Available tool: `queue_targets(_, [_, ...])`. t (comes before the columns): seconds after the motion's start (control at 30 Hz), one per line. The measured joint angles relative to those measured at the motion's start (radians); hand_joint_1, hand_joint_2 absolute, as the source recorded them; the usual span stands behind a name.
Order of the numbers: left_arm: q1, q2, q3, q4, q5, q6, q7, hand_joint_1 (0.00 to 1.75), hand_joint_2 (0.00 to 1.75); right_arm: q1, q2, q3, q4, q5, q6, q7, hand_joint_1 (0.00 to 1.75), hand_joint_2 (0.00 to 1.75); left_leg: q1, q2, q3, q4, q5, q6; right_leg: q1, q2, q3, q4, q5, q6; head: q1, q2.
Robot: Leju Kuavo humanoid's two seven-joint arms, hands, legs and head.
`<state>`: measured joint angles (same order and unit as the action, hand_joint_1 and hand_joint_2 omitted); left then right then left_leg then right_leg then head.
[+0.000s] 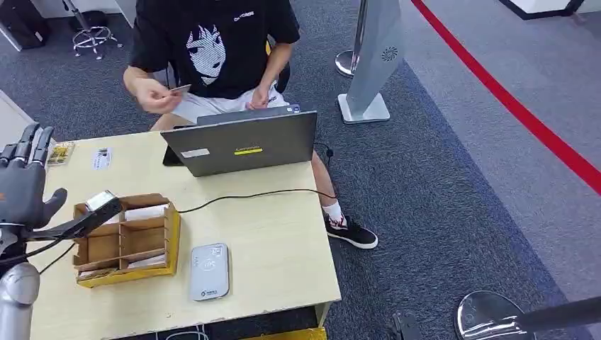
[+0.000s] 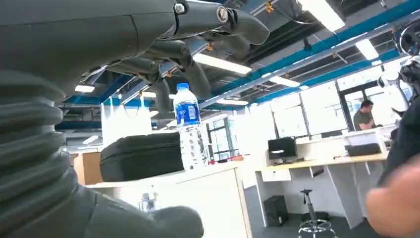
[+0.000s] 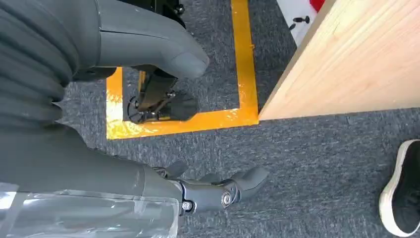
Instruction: Pass the card to the sensor for recognition and then transmit it.
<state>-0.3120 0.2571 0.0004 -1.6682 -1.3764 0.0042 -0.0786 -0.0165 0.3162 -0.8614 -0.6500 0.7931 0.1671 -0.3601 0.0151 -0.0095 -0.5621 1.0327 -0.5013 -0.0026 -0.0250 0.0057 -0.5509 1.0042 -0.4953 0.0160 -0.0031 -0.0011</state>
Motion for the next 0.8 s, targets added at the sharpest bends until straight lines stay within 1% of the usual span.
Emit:
queue_targets(0.17, [0.007, 0.0, 0.0, -0.011, -0.003, 0.015, -0.008, 0.0, 1.75, 0.0, 0.001, -0.003, -0.003, 0.0, 0.0, 0.003, 0.0, 1.75, 0.0, 0.0, 0.0, 0.0, 0.0, 0.0, 0.0, 0.0, 0.0, 0.0, 0.0, 0.0, 0.0, 0.0])
queue_targets(0.23, [0.013, 0.0, 0.0, -0.021, -0.003, 0.032, -0.015, 0.0, 1.75, 0.0, 0.001, -0.006, -0.003, 0.002, 0.0, 0.003, 0.0, 1.75, 0.0, 0.0, 0.0, 0.0, 0.0, 0.0, 0.0, 0.0, 0.0, 0.0, 0.0, 0.0, 0.0, 0.0])
queue_targets(0.33, [0.034, -0.012, 0.005, -0.064, 0.018, 0.113, -0.016, 0.0, 1.75, 0.001, 0.002, -0.008, -0.003, 0.002, -0.005, 0.003, 0.0, 1.75, 0.0, 0.0, 0.0, 0.0, 0.0, 0.0, 0.0, 0.0, 0.0, 0.0, 0.0, 0.0, 0.0, 0.0])
queue_targets(0.4, [0.069, -0.052, 0.022, -0.146, 0.087, 0.156, -0.029, 0.0, 1.75, 0.001, 0.002, -0.008, -0.001, -0.013, -0.025, -0.001, 0.0, 1.75, 0.0, 0.0, -0.001, 0.0, 0.0, 0.0, 0.0, 0.0, 0.0, 0.0, 0.0, 0.0, 0.0, 0.0])
queue_targets(0.53, [0.153, -0.149, 0.059, -0.337, 0.219, 0.16, -0.071, 0.0, 1.75, 0.001, 0.003, 0.003, -0.001, -0.071, -0.045, 0.014, 0.0, 1.75, -0.001, 0.0, -0.001, 0.0, -0.001, 0.001, -0.001, 0.0, 0.0, -0.001, 0.0, 0.0, 0.0, 0.0])
queue_targets(0.6, [0.216, -0.192, 0.08, -0.422, 0.317, 0.187, -0.128, 0.0, 1.75, 0.001, 0.003, 0.013, -0.003, -0.106, -0.046, 0.024, 0.0, 1.75, -0.001, 0.003, -0.001, 0.0, -0.002, 0.002, -0.001, 0.002, -0.001, -0.001, 0.0, 0.001, 0.0, 0.0])
queue_targets(0.63, [0.256, -0.21, 0.093, -0.466, 0.382, 0.206, -0.172, 0.0, 1.75, 0.002, 0.003, 0.019, -0.007, -0.126, -0.046, 0.027, 0.0, 1.75, -0.001, 0.003, -0.001, 0.0, -0.002, 0.001, -0.001, 0.003, -0.001, -0.001, -0.001, 0.001, 0.0, 0.0])
queue_targets(0.67, [0.299, -0.237, 0.108, -0.514, 0.441, 0.217, -0.213, 0.0, 1.75, 0.003, 0.003, 0.026, -0.011, -0.145, -0.045, 0.033, 0.0, 1.75, -0.001, 0.004, -0.001, 0.0, -0.002, 0.001, -0.001, 0.003, -0.001, -0.001, -0.001, 0.001, 0.0, 0.0])
queue_targets(0.77, [0.438, -0.327, 0.156, -0.625, 0.578, 0.219, -0.343, 0.0, 1.75, 0.015, 0.003, 0.05, -0.039, -0.226, -0.023, 0.038, 0.0, 1.75, -0.001, 0.004, -0.001, 0.0, -0.003, 0.001, -0.001, 0.003, -0.001, -0.001, -0.002, 0.001, 0.0, 0.0])
queue_targets(0.8, [0.479, -0.353, 0.173, -0.65, 0.623, 0.216, -0.377, 0.0, 1.75, 0.021, 0.003, 0.058, -0.049, -0.253, -0.015, 0.042, 0.0, 1.75, -0.001, 0.004, -0.001, 0.0, -0.004, 0.001, -0.001, 0.003, -0.001, -0.001, -0.002, 0.0, 0.0, 0.0])
